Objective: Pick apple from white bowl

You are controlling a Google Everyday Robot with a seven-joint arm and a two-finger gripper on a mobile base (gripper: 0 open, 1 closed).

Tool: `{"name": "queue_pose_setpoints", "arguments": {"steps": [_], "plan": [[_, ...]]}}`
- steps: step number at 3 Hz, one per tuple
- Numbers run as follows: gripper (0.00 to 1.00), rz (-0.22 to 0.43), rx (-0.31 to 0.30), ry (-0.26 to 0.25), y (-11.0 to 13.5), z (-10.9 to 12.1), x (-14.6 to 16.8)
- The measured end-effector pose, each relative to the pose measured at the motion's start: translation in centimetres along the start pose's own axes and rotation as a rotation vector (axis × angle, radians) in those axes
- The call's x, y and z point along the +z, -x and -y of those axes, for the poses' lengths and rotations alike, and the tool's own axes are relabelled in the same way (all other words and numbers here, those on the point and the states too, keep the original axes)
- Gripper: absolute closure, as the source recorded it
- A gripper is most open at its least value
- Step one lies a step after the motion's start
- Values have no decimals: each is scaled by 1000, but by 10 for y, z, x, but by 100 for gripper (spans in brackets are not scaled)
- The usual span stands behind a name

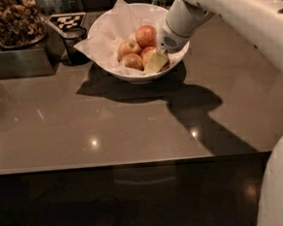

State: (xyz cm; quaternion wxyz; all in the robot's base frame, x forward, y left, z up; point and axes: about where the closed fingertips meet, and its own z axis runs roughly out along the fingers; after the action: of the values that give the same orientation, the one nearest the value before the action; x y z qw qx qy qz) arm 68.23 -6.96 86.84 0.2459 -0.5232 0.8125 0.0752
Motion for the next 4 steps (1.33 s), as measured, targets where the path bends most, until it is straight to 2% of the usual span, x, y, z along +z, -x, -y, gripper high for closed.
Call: {"name": "queue_pose_setpoints", "arguments": {"steps": [1,2,3,4], "plan": [[83,0,0,1,2,1,-4],[100,17,-8,25,3,-1,-5],[100,110,-62,93,28,-8,-23],[100,226,-132,206,60,-23,-46]]}}
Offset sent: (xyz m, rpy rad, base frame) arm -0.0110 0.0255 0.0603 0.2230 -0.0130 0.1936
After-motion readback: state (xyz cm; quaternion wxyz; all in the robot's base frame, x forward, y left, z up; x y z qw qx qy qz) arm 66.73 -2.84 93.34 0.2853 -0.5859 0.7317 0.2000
